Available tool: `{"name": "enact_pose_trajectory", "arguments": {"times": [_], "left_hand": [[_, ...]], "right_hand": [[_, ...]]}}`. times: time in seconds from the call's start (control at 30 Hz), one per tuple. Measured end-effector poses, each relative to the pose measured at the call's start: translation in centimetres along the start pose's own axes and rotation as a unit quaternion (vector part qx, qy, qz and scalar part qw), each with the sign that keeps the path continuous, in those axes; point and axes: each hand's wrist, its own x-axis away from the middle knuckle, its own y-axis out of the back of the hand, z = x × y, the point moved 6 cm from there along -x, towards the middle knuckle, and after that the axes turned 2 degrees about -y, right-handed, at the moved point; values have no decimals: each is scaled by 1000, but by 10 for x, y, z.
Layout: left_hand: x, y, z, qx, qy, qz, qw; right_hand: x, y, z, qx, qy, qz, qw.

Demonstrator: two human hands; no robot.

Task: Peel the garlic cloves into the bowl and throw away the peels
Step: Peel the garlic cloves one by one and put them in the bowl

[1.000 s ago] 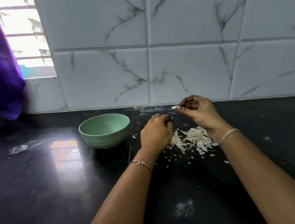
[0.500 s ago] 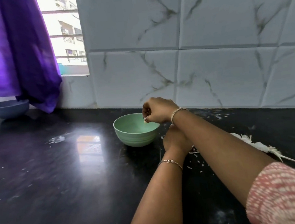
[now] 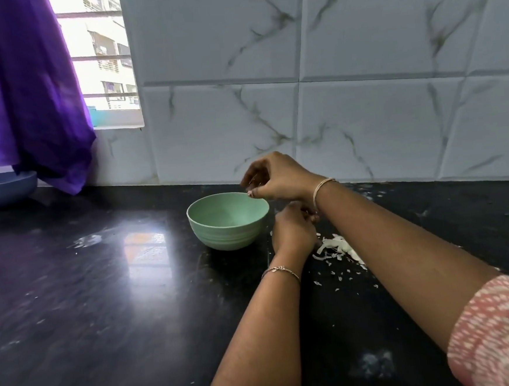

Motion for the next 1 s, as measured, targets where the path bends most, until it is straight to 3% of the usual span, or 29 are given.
{"name": "enact_pose_trajectory", "arguments": {"times": [0.13,0.37,0.43,0.53,0.67,0.77,1.0], "left_hand": [[-9,-2,3,53,-24,-17,998],[-20,-4,5,-25,-44,12,999],[-19,-9,6,-69,-58,72,993],[-12,-21,5,-123,-82,173,974],[-11,-22,3,-174,-112,169,964],[-12,-22,4,-176,-112,171,963],[-16,-18,8,-182,-86,143,969]], "right_hand": [[37,41,-29,-7,-5,-115,993],[118,72,-119,-101,-139,-167,971],[127,68,-134,-108,-153,-155,970],[134,51,-140,-63,-164,-47,983],[142,34,-146,43,-180,78,980],[142,37,-146,146,-172,63,972],[138,34,-140,183,-127,0,975]]}}
